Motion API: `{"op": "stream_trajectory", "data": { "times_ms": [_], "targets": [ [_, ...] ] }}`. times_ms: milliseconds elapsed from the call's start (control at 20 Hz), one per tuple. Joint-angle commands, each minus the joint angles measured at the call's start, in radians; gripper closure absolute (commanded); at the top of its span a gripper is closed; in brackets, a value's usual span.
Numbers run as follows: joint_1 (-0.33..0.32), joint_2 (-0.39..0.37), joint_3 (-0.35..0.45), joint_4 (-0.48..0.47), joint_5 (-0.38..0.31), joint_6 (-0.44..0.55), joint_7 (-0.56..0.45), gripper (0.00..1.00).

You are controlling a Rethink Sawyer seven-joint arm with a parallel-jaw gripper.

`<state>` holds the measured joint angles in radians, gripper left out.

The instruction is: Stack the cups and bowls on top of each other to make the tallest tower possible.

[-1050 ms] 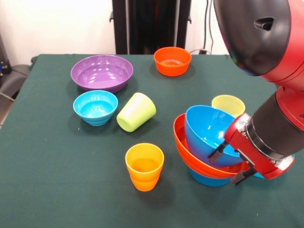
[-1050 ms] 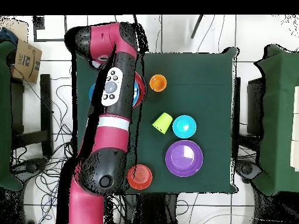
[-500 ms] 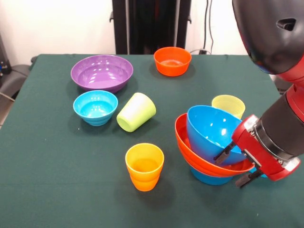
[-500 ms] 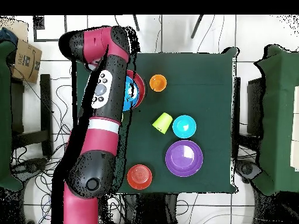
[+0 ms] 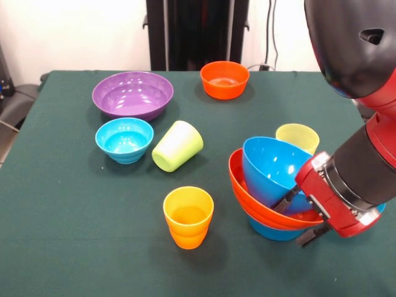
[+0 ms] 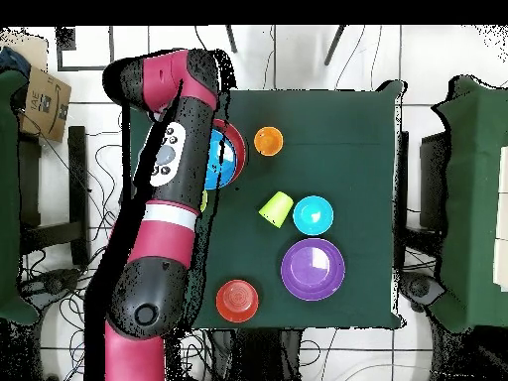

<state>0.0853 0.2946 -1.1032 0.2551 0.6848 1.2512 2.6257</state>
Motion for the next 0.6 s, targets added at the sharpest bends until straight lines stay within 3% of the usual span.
{"op": "stream_trajectory", "data": {
  "times_ms": [50, 600],
  "targets": [
    [0.008, -0.009, 0.019, 0.096, -0.047, -0.028, 0.221, 0.00],
    [0.014, -0.002, 0.010, 0.123, -0.045, -0.060, 0.235, 0.00]
  ]
}}
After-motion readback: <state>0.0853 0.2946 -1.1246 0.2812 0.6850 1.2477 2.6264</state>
